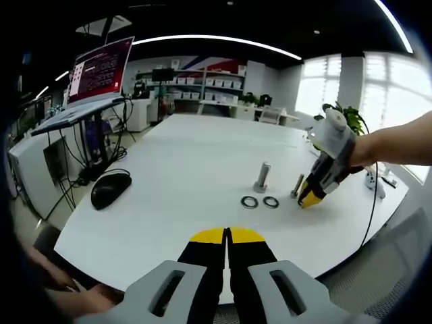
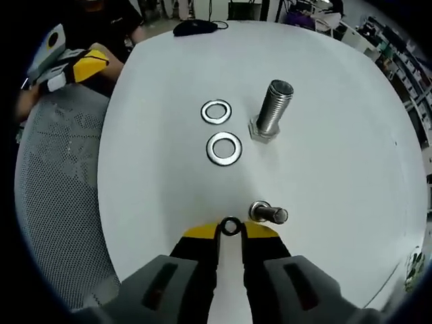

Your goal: Place the washer onto the threaded stud by aligning its center hole with the stud, sliding it down to the base, and recovering from edge contact or off-axis alignment until the washer reaches the visible bottom stop.

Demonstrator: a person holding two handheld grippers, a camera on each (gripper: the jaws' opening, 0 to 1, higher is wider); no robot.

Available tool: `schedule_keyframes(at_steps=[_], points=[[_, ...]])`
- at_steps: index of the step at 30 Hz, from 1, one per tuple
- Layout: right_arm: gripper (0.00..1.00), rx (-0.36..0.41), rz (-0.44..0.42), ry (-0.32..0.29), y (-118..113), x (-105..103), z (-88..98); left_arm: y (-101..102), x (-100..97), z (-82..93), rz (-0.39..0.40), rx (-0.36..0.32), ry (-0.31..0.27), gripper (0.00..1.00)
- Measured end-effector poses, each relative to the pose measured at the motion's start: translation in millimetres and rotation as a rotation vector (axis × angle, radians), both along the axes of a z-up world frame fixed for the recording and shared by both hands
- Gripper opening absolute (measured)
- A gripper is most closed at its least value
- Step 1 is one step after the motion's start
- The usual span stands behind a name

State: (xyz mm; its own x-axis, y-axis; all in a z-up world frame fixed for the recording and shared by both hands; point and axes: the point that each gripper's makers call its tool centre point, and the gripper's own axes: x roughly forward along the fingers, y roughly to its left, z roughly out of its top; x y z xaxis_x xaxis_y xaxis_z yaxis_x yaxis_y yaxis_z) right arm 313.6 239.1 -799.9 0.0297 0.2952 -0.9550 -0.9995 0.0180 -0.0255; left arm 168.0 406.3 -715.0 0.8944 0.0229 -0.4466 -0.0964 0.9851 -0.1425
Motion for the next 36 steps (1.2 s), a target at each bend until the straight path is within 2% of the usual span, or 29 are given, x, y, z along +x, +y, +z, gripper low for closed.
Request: schedule_keyframes(at_steps=[8, 11, 13, 14, 17, 20, 27, 36], points=[[0.15, 0.019, -0.016, -0.004, 0.0, 1.2, 0.1, 0.4, -0.2, -0.2, 0.001, 0.005, 0.001, 0.0], [0.15, 0.037, -0.054, 0.002, 0.0, 1.9, 0.5, 0.3, -0.1, 0.1, 0.001, 0.005, -0.001, 0.0], [0.15, 0.061, -0.122, 0.021, 0.6, 2.0, 0.8, 0.2, -0.2, 0.2, 0.001, 0.005, -0.001, 0.0], [0.15, 0.064, -0.099, 0.022, -0.9, 2.9, 1.3, 0.3, -0.2, 0.3, 0.002, 0.004, -0.001, 0.0], [0.14, 0.075, -0.143, 0.052, -2.8, 0.6, 2.1, 0.4, -0.1, 0.6, 0.002, 0.005, -0.002, 0.0], [0.14, 0.076, -0.147, 0.044, -8.3, -0.5, 4.0, 0.6, 0.1, 0.7, 0.003, 0.004, -0.004, 0.0], [0.14, 0.15, -0.189, 0.027, -12.8, 0.7, 30.0, 0.6, 0.3, 1.4, 0.003, 0.003, -0.009, 0.0], [0.14, 0.261, -0.257, -0.05, -9.2, 16.2, 66.3, 0.8, 0.2, 1.6, 0.004, 0.002, -0.009, 0.0]])
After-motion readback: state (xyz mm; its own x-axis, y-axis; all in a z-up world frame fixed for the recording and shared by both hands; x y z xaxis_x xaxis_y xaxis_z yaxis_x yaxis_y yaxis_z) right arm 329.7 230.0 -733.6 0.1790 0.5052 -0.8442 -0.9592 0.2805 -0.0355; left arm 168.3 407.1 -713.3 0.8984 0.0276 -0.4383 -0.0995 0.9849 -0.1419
